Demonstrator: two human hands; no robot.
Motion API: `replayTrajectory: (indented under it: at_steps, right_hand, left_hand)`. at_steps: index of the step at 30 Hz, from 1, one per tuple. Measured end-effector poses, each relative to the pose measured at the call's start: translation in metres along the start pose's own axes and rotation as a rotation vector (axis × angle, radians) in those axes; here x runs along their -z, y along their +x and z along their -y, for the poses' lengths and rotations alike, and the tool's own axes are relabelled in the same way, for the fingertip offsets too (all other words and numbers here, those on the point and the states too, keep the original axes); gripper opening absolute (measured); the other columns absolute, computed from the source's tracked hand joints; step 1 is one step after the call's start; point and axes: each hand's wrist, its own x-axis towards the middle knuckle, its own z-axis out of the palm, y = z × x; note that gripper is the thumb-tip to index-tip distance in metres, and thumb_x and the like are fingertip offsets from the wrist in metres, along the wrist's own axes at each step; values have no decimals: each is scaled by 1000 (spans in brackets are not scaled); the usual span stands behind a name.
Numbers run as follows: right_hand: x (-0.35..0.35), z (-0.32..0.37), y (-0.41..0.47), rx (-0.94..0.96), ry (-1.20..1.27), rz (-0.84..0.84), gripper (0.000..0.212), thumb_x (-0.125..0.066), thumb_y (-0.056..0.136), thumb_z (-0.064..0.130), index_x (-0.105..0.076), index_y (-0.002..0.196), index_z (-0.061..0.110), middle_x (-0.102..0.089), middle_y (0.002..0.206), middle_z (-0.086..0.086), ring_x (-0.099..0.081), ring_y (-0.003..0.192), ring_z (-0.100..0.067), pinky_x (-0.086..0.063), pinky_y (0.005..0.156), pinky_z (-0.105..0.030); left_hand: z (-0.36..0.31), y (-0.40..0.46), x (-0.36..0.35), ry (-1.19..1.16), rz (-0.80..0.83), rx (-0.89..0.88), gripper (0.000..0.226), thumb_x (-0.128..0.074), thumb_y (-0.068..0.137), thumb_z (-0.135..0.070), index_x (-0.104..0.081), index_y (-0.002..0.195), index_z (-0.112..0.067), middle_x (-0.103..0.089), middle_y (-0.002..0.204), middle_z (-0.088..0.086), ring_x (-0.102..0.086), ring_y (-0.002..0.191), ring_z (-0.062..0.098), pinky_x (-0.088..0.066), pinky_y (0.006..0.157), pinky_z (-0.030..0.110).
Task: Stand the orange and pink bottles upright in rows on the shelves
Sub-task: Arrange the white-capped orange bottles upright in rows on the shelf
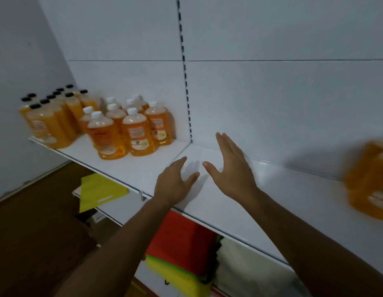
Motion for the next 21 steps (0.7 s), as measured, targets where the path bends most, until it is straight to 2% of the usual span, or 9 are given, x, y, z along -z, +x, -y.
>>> replayTrajectory:
  at_steps: [5,8,11,13,16,19,21]
  right_hand:
    - [-80,54,67,23,90,95,80,-54,90,54,-12,153,29,-14,161,5,-17,147,-19,-28,116,-43]
    - [-117,81,106,70,138,99,75,-60,89,49,-20,150,29,-29,155,5,-31,141,-19,-38,109,-47]
    - [-145,97,139,116,168,90,73,-63,88,45,-23,147,30,-36,150,5,-39,135,-20,-46,100,-50]
    - [-157,103,157,123,190,81,77,-66,86,42,-22,148,29,-34,151,4,-38,137,-19,-47,101,-50]
    - [-171,108,171,112,252,104,79,-69,86,37,-22,149,25,-37,148,2,-39,136,-18,-46,103,-46]
    - [-181,111,173,88,316,111,83,-71,86,30,-20,151,24,-35,148,-1,-38,135,-17,-46,104,-42]
    - [-181,112,169,78,316,89,86,-72,85,29,-18,152,24,-33,148,-1,-37,136,-17,-46,105,-41]
  left_hand:
    - [87,37,57,-98,-164,105,63,-58,91,-49,-41,144,-21,-44,148,0,-43,133,20,-35,107,33]
    - [127,64,82,-160,-250,39,49,-64,91,-34,-49,134,-17,-57,134,2,-52,121,21,-35,87,21]
    - [154,92,90,-224,-234,-19,54,-65,90,-31,-42,137,-17,-55,134,-1,-52,119,16,-37,86,13]
    - [164,106,87,-275,-214,-27,60,-66,90,-30,-36,141,-19,-53,137,-2,-52,121,14,-41,94,22]
    - [172,121,79,-302,-225,-31,62,-67,89,-32,-35,141,-22,-55,136,-3,-55,119,16,-48,98,37]
    - [175,128,73,-271,-254,-32,64,-70,85,-35,-39,139,-21,-58,132,-2,-57,117,17,-50,96,39]
    - [176,127,69,-224,-254,-53,67,-69,84,-44,-39,139,-21,-57,132,0,-55,118,18,-50,95,38]
